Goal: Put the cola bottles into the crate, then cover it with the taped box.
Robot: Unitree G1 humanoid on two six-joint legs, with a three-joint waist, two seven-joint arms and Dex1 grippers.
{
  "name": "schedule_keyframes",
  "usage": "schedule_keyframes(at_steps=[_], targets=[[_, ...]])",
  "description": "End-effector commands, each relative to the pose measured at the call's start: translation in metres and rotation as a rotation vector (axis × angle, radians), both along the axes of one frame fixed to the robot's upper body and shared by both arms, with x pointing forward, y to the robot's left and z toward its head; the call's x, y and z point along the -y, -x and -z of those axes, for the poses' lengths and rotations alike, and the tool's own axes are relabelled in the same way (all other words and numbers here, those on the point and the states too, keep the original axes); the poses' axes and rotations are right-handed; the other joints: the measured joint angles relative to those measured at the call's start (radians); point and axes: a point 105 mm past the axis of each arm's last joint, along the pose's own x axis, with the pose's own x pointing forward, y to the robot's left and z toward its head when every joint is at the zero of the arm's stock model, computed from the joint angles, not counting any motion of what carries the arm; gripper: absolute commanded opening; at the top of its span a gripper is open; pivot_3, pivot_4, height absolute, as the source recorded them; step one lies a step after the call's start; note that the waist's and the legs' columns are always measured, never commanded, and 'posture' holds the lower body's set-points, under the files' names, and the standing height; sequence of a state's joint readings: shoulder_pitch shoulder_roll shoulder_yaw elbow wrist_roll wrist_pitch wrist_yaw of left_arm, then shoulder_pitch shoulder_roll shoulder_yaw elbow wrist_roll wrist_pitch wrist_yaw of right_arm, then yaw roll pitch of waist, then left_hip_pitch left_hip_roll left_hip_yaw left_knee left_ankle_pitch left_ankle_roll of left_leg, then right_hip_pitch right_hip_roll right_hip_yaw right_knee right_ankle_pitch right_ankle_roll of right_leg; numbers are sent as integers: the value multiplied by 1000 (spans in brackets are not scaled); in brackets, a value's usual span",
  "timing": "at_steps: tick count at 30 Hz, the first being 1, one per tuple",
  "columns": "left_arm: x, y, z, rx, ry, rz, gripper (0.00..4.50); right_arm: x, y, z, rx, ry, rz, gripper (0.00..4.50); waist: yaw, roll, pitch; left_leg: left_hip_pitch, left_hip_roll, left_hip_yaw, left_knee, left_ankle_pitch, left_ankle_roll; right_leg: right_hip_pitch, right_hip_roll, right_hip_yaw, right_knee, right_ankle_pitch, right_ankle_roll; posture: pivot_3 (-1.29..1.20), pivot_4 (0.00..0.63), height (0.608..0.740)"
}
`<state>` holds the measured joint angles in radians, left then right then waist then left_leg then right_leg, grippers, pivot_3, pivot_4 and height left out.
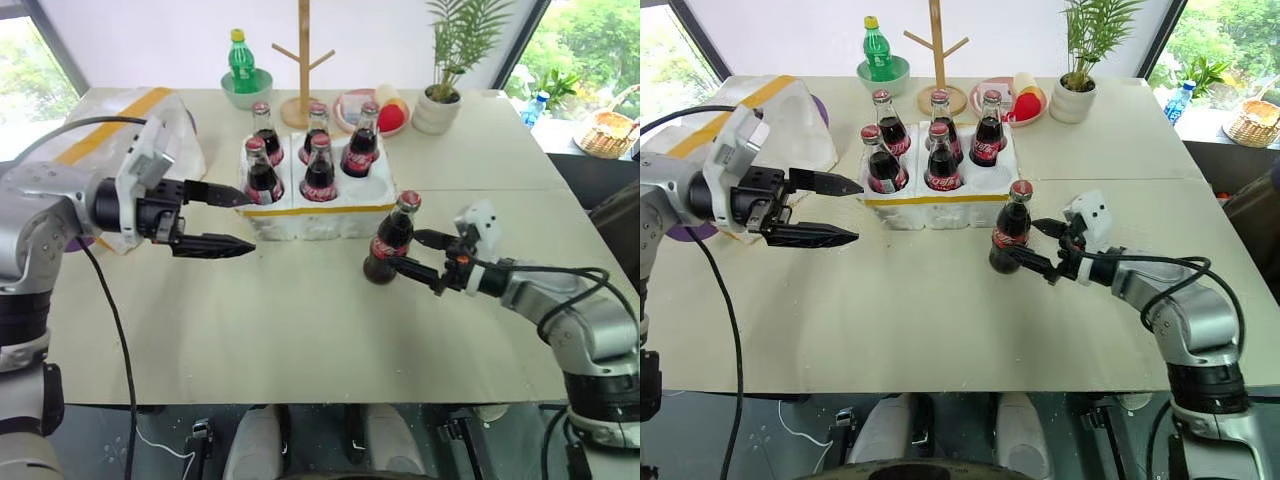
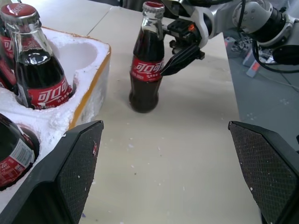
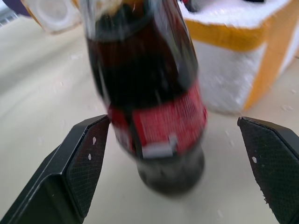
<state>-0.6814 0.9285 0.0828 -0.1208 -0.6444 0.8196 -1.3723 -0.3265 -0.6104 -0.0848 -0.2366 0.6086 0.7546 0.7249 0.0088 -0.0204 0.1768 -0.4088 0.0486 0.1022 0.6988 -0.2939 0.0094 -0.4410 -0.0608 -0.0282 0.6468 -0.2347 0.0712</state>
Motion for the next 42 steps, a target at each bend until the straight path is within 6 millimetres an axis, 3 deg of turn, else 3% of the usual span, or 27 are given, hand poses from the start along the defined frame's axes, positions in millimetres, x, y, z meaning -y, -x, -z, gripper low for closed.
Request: schedule_keyframes(at_steps=[1, 5, 10, 11, 16, 19, 22, 25, 29, 33, 38, 40, 42], targets=[[2, -2, -10, 52, 9, -1, 4489, -11, -6, -7, 37, -19, -26, 4500, 0, 0, 0, 0, 0, 0, 0, 0, 0, 0, 0, 0, 0, 0, 0, 0, 150, 740], [2, -5, -13, 65, 13, -9, 4489, -19, -10, -8, 41, -37, -41, 4500, 2, 0, 0, 0, 0, 1, 0, 0, 0, 0, 0, 0, 0, 0, 0, 0, 150, 740], [3, -6, -13, 71, 17, -16, 4500, -24, -5, -24, 82, -52, -83, 2832, 1, 0, 0, 0, 0, 1, 0, 0, 0, 0, 0, 0, 0, 0, 0, 0, 150, 740], [3, -6, -13, 72, 17, -18, 4500, -24, -4, -27, 90, -53, -89, 2773, 1, 0, 0, 0, 0, 1, 0, 0, 0, 0, 0, 0, 0, 0, 0, 0, 150, 740], [3, -6, -14, 75, 40, -30, 4500, -26, 11, -90, 210, -108, -216, 2773, 1, 3, 2, -1, 0, 1, -1, 0, 0, -2, 0, 0, 0, 0, 0, 0, 150, 740], [3, -8, -14, 86, 47, -42, 4500, -31, -12, -134, 322, -103, -185, 2773, -14, 4, 4, -1, 0, 1, 0, 0, 0, -2, -1, 1, 0, 0, 0, 0, 150, 740], [4, -9, -11, 101, 39, -50, 4500, -40, -43, -149, 379, -59, -102, 2773, -22, 3, 3, -1, 0, 0, -1, 0, 0, -2, 1, 1, 1, 0, 0, 0, 150, 740], [5, -10, -11, 107, 46, -54, 4500, -45, -66, -149, 384, -27, -45, 2773, -23, 2, 3, -1, 1, 1, -2, 0, 0, -2, 1, 0, 1, -1, -2, 0, 150, 740], [4, -7, -14, 122, 50, -69, 4500, -49, -93, -129, 352, 66, 25, 2773, -22, 3, 4, -4, 0, 2, -2, 0, 0, -5, -1, 0, 0, -1, -1, 0, 150, 740], [-3, -5, -15, 128, 44, -101, 4500, -56, -92, -116, 305, 59, -25, 2773, -19, 3, 4, -17, 0, 2, 0, 4, -7, -16, -2, 0, 1, 0, 0, 0, 150, 740], [-7, -6, -15, 132, 47, -124, 4500, -63, -95, -87, 225, 66, -28, 2773, -24, 3, 4, -18, 0, 2, 0, 4, -7, -19, -1, 0, 2, 0, 0, 0, 150, 740], [-7, -6, -15, 132, 46, -126, 4500, -63, -100, -77, 190, 68, -3, 3794, -25, 3, 4, -18, 0, 2, 0, 4, -7, -19, -1, 0, 2, 0, 0, 0, 150, 740], [-8, -6, -14, 131, 43, -131, 4500, -62, -103, -75, 191, 83, 22, 4490, -25, 3, 4, -18, 0, 2, 0, 4, -7, -19, -1, 0, 3, 0, 0, 0, 150, 740]])
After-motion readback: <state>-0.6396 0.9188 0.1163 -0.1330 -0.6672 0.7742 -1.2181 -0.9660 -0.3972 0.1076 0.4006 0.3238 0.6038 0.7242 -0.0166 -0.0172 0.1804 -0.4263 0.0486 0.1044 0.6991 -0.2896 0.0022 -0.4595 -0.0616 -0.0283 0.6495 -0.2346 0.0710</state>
